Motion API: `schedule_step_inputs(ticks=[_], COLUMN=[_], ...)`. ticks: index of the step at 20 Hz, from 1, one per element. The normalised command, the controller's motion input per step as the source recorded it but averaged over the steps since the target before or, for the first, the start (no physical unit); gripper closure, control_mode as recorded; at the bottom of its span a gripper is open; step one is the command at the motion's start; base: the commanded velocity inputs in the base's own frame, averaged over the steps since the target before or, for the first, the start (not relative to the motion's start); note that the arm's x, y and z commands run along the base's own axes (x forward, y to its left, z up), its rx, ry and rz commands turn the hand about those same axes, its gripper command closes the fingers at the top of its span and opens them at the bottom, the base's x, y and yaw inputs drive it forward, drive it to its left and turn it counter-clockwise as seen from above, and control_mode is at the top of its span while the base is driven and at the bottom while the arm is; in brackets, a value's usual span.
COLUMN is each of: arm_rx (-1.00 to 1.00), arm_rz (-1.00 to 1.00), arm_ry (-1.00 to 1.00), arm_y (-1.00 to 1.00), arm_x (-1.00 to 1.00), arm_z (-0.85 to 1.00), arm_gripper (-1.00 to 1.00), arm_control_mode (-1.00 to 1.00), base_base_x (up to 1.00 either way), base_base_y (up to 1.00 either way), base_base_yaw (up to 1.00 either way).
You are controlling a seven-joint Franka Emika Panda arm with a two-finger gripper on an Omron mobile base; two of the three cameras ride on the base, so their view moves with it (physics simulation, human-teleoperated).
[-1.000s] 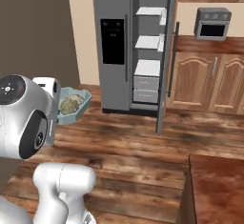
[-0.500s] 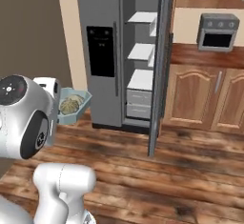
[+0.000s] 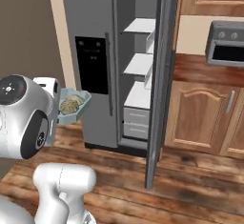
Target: Place two dumplings into each of the tupperware containers and then place the containers in the fridge.
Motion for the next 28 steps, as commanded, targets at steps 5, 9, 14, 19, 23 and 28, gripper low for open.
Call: schedule_step_inputs(ticks=[5,9,14,19,23,28], arm_rx=[0.00,0.00,0.00,0.00,0.00,0.00], arm_rz=[0.00,0.00,0.00,0.00,0.00,0.00], arm_ry=[0.00,0.00,0.00,0.00,0.00,0.00], arm_y=[0.00,0.00,0.00,0.00,0.00,0.00], arm_x=[0.00,0.00,0.00,0.00,0.00,0.00], arm_z=[0.00,0.00,0.00,0.00,0.00,0.00], arm_gripper=[1.00,1.00,1.00,1.00,1.00,1.00], arm_control_mode=[1.00,1.00,1.00,1.00,1.00,1.00], base_base_x=[1.00,1.00,0.95,0.78,0.62,0.25], base_base_y=[-0.16,-0.02,0.00,0.00,-0.01,0.05], base_base_yaw=[-0.05,-0.17,-0.17,-0.10,-0.07,-0.02])
